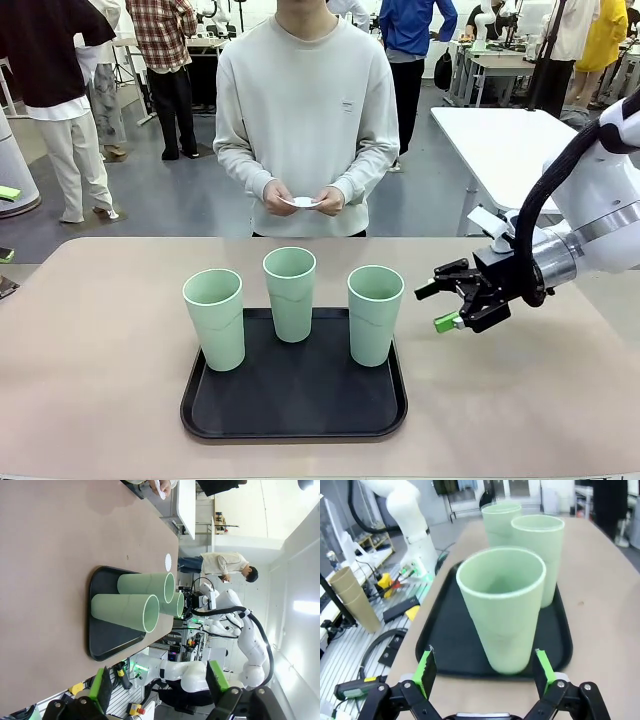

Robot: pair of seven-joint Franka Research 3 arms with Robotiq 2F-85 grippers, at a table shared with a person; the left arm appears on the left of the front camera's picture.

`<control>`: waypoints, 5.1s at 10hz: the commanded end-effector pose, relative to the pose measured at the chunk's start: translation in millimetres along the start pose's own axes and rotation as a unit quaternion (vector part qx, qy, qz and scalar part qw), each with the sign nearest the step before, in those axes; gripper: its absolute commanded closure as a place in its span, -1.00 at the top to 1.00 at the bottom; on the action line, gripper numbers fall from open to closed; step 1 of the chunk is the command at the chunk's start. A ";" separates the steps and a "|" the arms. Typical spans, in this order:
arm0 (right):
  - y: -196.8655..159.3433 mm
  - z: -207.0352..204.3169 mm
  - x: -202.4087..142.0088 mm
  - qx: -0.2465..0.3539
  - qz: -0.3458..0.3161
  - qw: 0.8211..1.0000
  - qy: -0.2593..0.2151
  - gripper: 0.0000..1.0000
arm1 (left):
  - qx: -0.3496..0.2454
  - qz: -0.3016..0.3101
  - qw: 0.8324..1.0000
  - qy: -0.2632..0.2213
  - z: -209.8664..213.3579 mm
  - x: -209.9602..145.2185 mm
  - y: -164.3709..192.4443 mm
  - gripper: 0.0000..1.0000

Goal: Place coasters on the table and set cups on them.
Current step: Pick up one Reusable plastic cup and place it on a coaster set by the human.

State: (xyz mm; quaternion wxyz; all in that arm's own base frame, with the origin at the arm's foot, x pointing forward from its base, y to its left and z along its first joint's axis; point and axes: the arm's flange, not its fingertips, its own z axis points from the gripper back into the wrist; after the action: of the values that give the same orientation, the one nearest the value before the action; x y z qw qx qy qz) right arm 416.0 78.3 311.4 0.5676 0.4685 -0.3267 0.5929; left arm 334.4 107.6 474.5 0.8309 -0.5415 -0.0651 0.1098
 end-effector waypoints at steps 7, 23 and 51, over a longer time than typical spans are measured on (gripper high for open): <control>-29.9 -36.8 -14.0 0.008 0.024 0.998 -0.059 1.00 | -0.011 -0.008 1.000 0.000 -1.1 1.5 -1.5 1.00; -54.7 -91.4 -40.1 0.052 0.064 0.995 -0.056 1.00 | -0.011 -0.008 1.000 0.000 -1.1 1.5 -1.5 1.00; -11.8 252.5 80.3 -0.331 -0.024 0.934 -0.132 0.64 | -0.011 -0.008 1.000 0.000 -1.1 1.5 -1.5 1.00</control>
State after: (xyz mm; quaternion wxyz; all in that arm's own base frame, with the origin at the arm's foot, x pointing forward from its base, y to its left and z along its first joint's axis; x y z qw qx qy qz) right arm 466.8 -124.7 469.3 0.6447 0.3294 -0.5586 0.4047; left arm 334.7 107.8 474.5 0.8309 -0.5415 -0.0650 0.1100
